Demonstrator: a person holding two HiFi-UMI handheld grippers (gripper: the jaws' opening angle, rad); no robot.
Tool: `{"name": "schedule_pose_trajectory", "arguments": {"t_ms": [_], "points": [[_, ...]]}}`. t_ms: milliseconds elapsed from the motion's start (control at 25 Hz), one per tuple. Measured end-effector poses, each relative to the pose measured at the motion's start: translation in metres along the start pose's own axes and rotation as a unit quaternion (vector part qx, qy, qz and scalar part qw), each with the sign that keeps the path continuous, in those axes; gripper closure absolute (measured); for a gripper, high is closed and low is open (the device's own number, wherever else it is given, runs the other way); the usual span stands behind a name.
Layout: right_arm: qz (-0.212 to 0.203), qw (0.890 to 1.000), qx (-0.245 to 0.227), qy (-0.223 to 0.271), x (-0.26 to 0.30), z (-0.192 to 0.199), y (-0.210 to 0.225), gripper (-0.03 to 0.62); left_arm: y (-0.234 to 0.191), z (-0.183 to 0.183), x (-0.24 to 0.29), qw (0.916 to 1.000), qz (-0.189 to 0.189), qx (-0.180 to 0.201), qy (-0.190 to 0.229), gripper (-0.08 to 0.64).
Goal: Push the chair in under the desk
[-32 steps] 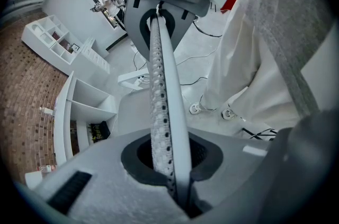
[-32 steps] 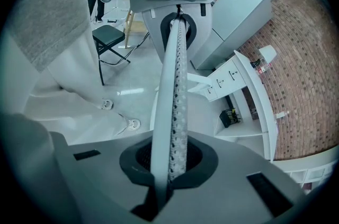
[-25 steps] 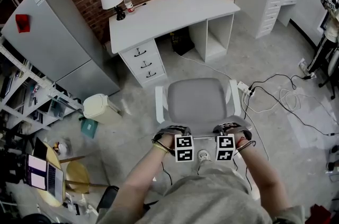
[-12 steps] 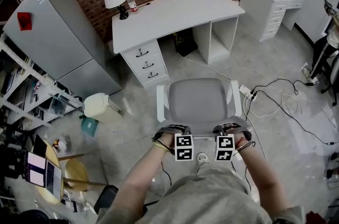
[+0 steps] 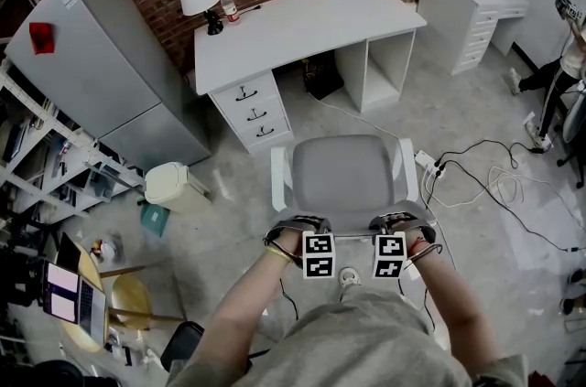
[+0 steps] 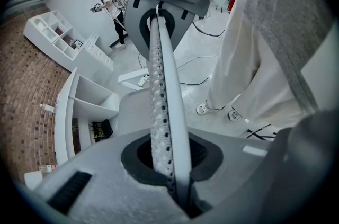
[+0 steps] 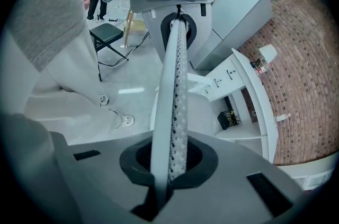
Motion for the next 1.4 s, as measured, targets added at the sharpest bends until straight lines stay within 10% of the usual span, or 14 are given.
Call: {"name": "schedule_pose_trajectory", "arguments": {"t_ms": [1400], "points": [[0.005, 1.0, -0.022, 0.013, 0.027, 0.026, 0.042, 0.58, -0.053, -0.007, 0.006, 0.9996, -0.025, -0.011, -0.002, 0.531]]}}
Point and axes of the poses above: the fingertips, and each gripper's own axes: x forward along the fingers, y to its right, z out of its underside, the point moved 4 cm from there along -x, backward along the fingers, and after that the axes turned 13 degrees about z, right-handed, at the moved point
